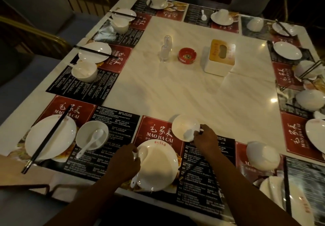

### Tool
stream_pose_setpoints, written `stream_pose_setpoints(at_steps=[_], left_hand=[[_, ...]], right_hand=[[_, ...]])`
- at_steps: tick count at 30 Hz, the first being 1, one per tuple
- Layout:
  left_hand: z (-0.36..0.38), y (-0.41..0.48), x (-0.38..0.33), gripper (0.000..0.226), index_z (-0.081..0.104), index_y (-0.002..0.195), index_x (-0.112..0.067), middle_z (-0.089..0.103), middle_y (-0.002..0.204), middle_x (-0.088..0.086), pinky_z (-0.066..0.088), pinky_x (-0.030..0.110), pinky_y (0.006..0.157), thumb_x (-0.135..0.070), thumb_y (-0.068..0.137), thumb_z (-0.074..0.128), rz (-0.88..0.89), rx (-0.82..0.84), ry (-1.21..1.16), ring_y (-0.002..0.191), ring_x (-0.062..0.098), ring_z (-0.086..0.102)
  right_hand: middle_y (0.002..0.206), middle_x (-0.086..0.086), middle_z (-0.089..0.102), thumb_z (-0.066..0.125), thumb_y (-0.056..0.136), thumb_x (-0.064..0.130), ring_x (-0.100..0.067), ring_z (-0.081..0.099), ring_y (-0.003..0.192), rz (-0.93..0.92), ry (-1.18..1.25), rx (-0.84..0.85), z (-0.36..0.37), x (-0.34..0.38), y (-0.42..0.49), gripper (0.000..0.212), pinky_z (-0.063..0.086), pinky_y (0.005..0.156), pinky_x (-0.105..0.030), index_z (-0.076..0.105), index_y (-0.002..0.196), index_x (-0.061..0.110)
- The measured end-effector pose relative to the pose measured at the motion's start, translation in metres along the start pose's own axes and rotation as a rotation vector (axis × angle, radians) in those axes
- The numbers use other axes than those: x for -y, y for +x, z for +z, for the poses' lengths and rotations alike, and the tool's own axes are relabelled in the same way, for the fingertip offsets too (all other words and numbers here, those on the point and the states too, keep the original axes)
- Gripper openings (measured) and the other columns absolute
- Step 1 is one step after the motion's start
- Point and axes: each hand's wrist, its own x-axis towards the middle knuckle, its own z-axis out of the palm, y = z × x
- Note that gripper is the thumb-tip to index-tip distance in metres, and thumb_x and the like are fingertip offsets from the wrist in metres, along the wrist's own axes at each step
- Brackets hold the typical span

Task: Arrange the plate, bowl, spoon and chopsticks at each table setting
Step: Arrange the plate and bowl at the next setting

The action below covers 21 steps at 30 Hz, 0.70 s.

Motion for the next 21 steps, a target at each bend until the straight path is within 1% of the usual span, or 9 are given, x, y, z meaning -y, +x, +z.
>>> stream_pose_setpoints(at_steps=[4, 7, 10, 12, 14, 15, 17, 19, 21], left_hand=[[-0.002, -0.004, 0.011, 0.020, 0.058, 0.098, -0.030, 0.059, 0.091, -0.013, 0.057, 0.028, 0.070, -0.029, 0.082, 0.070, -0.043, 0.033, -0.006, 0.079, 0.003, 0.059], [0.000, -0.006, 0.013, 0.016, 0.055, 0.085, -0.033, 0.061, 0.083, -0.014, 0.055, 0.025, 0.071, -0.039, 0.081, 0.070, -0.028, 0.065, 0.032, 0.076, 0.001, 0.059], [0.003, -0.009, 0.013, 0.021, 0.054, 0.079, -0.031, 0.059, 0.081, -0.014, 0.051, 0.023, 0.069, -0.045, 0.080, 0.070, -0.015, 0.097, 0.049, 0.077, 0.003, 0.058], [0.003, -0.009, 0.014, 0.020, 0.053, 0.077, -0.031, 0.059, 0.078, -0.014, 0.048, 0.021, 0.066, -0.043, 0.081, 0.069, -0.015, 0.091, 0.035, 0.075, 0.001, 0.057], [0.000, -0.007, 0.015, 0.016, 0.053, 0.079, -0.031, 0.059, 0.077, -0.014, 0.049, 0.022, 0.065, -0.038, 0.085, 0.066, -0.037, 0.061, 0.020, 0.073, 0.001, 0.057], [-0.003, -0.006, 0.017, 0.014, 0.054, 0.080, -0.030, 0.059, 0.077, -0.013, 0.049, 0.024, 0.065, -0.036, 0.087, 0.065, -0.047, 0.047, 0.020, 0.072, 0.002, 0.057], [-0.008, -0.001, 0.019, 0.013, 0.054, 0.082, -0.030, 0.061, 0.078, -0.012, 0.049, 0.025, 0.065, -0.034, 0.089, 0.064, -0.049, 0.042, 0.011, 0.072, 0.003, 0.058], [-0.013, 0.002, 0.022, 0.013, 0.055, 0.082, -0.029, 0.062, 0.077, -0.010, 0.047, 0.024, 0.062, -0.034, 0.090, 0.064, -0.039, 0.038, -0.001, 0.071, 0.004, 0.058], [-0.019, 0.005, 0.027, 0.010, 0.056, 0.084, -0.028, 0.061, 0.077, -0.011, 0.044, 0.023, 0.060, -0.030, 0.089, 0.065, -0.030, 0.041, 0.006, 0.071, 0.003, 0.057]], right_hand=[[0.122, -0.016, 0.066, 0.058, 0.094, 0.015, -0.032, 0.065, 0.105, -0.004, -0.037, -0.023, 0.007, -0.004, 0.006, 0.037, 0.055, 0.085, -0.036, 0.058, 0.130, 0.006], [0.117, -0.015, 0.068, 0.061, 0.096, 0.023, -0.031, 0.069, 0.094, 0.025, 0.009, 0.002, 0.008, -0.005, 0.003, 0.039, 0.059, 0.081, -0.042, 0.056, 0.130, 0.007], [0.110, -0.015, 0.070, 0.059, 0.098, 0.032, -0.024, 0.066, 0.086, 0.002, -0.029, -0.041, 0.005, -0.003, -0.011, 0.042, 0.055, 0.072, -0.034, 0.054, 0.131, 0.006], [0.100, -0.011, 0.070, 0.056, 0.099, 0.033, -0.021, 0.064, 0.080, -0.041, -0.074, -0.128, 0.001, 0.004, -0.030, 0.033, 0.053, 0.068, -0.033, 0.054, 0.123, 0.010], [0.085, 0.001, 0.065, 0.058, 0.097, 0.030, -0.011, 0.059, 0.070, -0.144, -0.130, -0.214, 0.005, 0.011, -0.058, 0.010, 0.052, 0.059, -0.032, 0.053, 0.100, 0.022], [0.079, 0.006, 0.062, 0.060, 0.095, 0.029, -0.007, 0.059, 0.067, -0.192, -0.153, -0.162, 0.012, 0.016, -0.073, 0.009, 0.053, 0.057, -0.032, 0.052, 0.092, 0.025], [0.076, 0.008, 0.064, 0.062, 0.094, 0.029, -0.005, 0.062, 0.065, -0.248, -0.151, 0.110, 0.038, 0.026, -0.102, 0.008, 0.057, 0.060, -0.033, 0.054, 0.092, 0.027], [0.088, 0.003, 0.069, 0.059, 0.094, 0.037, -0.013, 0.068, 0.074, -0.222, -0.163, 0.385, 0.071, 0.037, -0.123, 0.018, 0.058, 0.067, -0.035, 0.054, 0.107, 0.026], [0.105, -0.005, 0.068, 0.055, 0.093, 0.042, -0.023, 0.067, 0.093, -0.239, -0.295, 0.476, 0.101, 0.043, -0.133, 0.041, 0.057, 0.077, -0.035, 0.047, 0.128, 0.021]])
